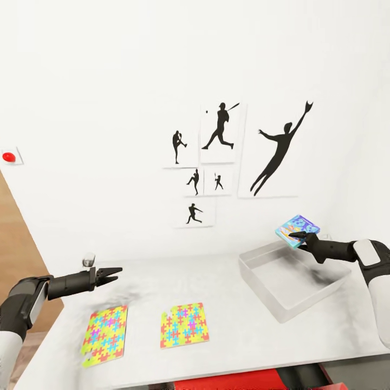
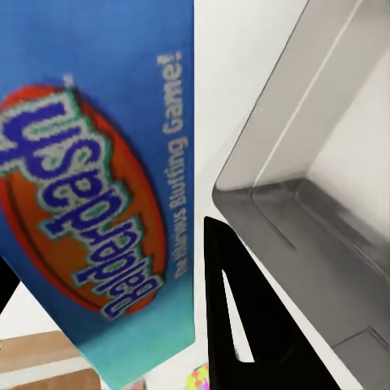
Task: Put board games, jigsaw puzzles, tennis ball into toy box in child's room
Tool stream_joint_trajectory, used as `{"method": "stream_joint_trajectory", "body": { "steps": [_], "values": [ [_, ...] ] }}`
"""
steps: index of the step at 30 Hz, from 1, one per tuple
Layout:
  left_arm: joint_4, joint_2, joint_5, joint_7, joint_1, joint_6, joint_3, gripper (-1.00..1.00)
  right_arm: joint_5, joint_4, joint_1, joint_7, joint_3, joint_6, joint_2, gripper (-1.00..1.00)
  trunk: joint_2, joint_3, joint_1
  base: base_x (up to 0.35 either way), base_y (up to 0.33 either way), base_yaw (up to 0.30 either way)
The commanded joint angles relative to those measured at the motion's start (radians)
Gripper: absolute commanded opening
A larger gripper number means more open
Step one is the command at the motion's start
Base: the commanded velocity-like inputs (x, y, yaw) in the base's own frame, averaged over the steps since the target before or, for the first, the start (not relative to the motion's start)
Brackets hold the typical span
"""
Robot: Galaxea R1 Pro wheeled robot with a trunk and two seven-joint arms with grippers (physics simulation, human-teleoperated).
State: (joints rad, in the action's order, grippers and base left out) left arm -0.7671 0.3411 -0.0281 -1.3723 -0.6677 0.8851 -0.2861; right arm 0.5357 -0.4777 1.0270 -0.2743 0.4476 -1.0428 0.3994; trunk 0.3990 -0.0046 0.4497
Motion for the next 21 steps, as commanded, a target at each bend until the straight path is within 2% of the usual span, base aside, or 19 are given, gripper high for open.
{"method": "stream_joint_trajectory", "body": {
  "steps": [1, 3, 5, 8, 11, 15, 21],
  "values": [
    [-0.002, -0.001, -0.002, -0.005, -0.002, 0.03, 0.0, 1.0, -0.009, 0.001, 0.001, -0.007, 0.006, -0.004, -0.002, -1.0, 0.001, -0.002, 0.0, 0.0, 0.0, 0.0],
    [-0.011, -0.006, 0.0, -0.005, -0.009, 0.094, 0.002, 1.0, -0.009, 0.004, 0.004, -0.005, 0.006, -0.004, -0.005, -1.0, 0.001, -0.005, 0.0, 0.0, 0.0, 0.0],
    [-0.016, -0.013, 0.001, -0.005, -0.021, 0.118, 0.003, 1.0, -0.009, 0.012, 0.006, -0.004, 0.006, -0.004, -0.006, -1.0, 0.001, -0.009, 0.0, 0.0, 0.0, 0.0],
    [-0.022, -0.035, 0.004, -0.006, -0.079, 0.149, 0.006, 1.0, -0.009, 0.035, 0.012, -0.002, 0.005, -0.004, -0.003, -1.0, 0.001, -0.014, 0.0, 0.0, 0.0, 0.0],
    [-0.02, -0.051, 0.006, -0.005, -0.129, 0.159, 0.007, 1.0, -0.009, 0.053, 0.029, 0.0, 0.004, -0.004, 0.0, -1.0, 0.001, -0.019, 0.0, 0.0, 0.0, 0.0],
    [-0.02, -0.081, 0.007, -0.005, -0.153, 0.162, 0.014, 1.0, -0.01, 0.108, 0.054, 0.003, 0.003, -0.004, 0.007, -1.0, 0.001, -0.025, 0.0, 0.0, 0.0, 0.0],
    [-0.02, -0.088, 0.006, -0.005, -0.158, 0.162, 0.017, 1.0, -0.011, 0.148, 0.065, 0.004, 0.002, -0.004, 0.029, -1.0, 0.001, -0.035, 0.0, 0.0, 0.0, 0.0]
  ]
}}
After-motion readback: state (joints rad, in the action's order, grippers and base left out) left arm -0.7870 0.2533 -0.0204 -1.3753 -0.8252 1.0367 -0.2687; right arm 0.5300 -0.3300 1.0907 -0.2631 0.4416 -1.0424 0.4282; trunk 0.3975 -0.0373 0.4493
